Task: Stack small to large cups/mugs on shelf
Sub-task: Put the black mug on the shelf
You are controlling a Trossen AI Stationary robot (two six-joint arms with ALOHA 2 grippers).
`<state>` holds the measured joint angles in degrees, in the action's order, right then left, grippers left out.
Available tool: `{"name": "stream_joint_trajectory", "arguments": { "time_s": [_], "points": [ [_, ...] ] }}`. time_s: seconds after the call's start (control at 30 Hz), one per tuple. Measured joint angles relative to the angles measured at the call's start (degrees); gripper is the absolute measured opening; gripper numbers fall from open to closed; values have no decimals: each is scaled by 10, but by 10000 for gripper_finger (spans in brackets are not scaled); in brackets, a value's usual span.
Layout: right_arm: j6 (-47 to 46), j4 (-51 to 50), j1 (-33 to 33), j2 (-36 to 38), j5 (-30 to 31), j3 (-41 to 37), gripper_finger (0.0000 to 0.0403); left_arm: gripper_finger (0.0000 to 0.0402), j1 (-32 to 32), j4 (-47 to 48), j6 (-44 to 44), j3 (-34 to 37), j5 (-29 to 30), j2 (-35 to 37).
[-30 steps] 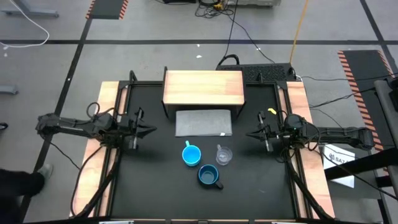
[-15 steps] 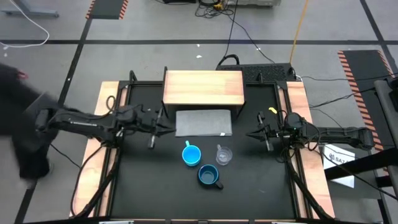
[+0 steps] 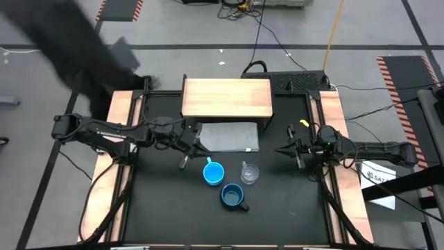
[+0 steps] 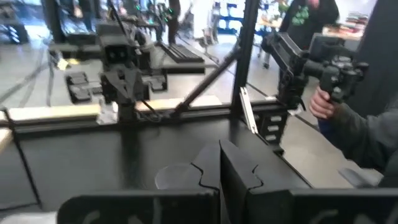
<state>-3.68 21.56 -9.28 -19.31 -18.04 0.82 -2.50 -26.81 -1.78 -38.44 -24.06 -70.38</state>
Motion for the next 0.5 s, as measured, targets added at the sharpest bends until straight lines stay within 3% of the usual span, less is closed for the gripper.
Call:
{"name": "stream_joint_trajectory", "arguments": {
  "time_s": [0.37, 0.5],
  "points": [
    [-1, -4, 0, 0, 0, 0, 0, 3, 0, 30, 0, -34, -19, -51],
    [-2, -5, 0, 0, 0, 0, 0, 24, 0, 27, 4, -36, -20, -51]
  ]
}}
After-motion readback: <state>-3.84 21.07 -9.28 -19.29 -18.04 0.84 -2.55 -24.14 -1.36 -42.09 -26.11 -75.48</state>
